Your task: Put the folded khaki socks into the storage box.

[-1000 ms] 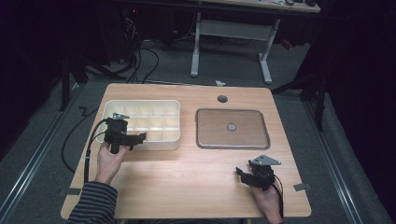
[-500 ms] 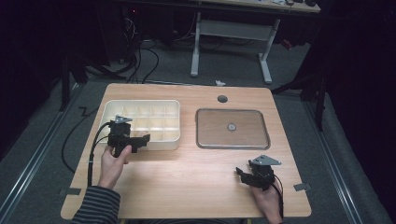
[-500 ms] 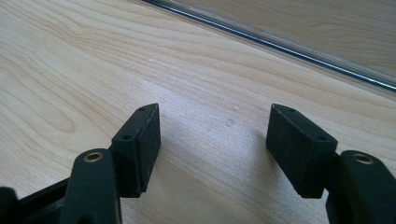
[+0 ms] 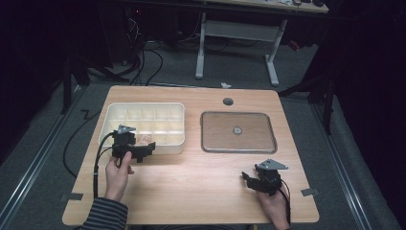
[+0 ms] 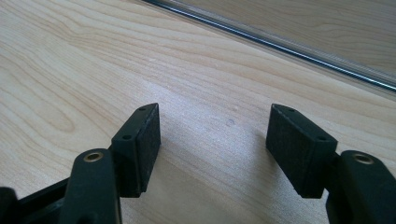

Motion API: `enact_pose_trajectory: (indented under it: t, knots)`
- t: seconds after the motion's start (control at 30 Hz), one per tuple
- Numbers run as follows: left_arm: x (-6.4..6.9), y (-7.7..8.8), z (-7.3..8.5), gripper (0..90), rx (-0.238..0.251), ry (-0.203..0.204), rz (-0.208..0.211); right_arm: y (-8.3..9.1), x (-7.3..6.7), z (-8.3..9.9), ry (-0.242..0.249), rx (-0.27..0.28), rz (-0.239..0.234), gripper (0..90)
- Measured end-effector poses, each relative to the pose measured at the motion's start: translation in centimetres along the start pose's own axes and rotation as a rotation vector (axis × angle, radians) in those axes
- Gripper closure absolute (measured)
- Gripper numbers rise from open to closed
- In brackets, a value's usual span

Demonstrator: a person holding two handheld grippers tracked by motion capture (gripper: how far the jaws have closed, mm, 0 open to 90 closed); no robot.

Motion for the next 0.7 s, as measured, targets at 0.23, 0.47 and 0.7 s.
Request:
enact_pose_trajectory:
  t: [0.23,0.47,0.7]
  knots:
    - [0.9,0.1,0.3,18.4,0.021,-0.029,-0.022,0.0,0.0,0.0,0.002,0.000,0.000,35.3]
    - [1.6,0.0,0.6,18.3,0.017,-0.051,-0.028,0.0,0.0,0.0,0.000,0.000,0.000,35.3]
    - [2.5,0.1,1.0,18.1,0.017,-0.070,-0.020,0.0,0.0,0.0,0.000,0.000,0.001,35.3]
Point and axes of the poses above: each handheld gripper's, and its own axes: y roughly backward along the jaws, z roughly out of its underside, x roughly to its right, the point moved 3 cm from there along -y, roughly forward along the jaws, and after that the axes turned 9 degrees about y, right-handed, at the moved point
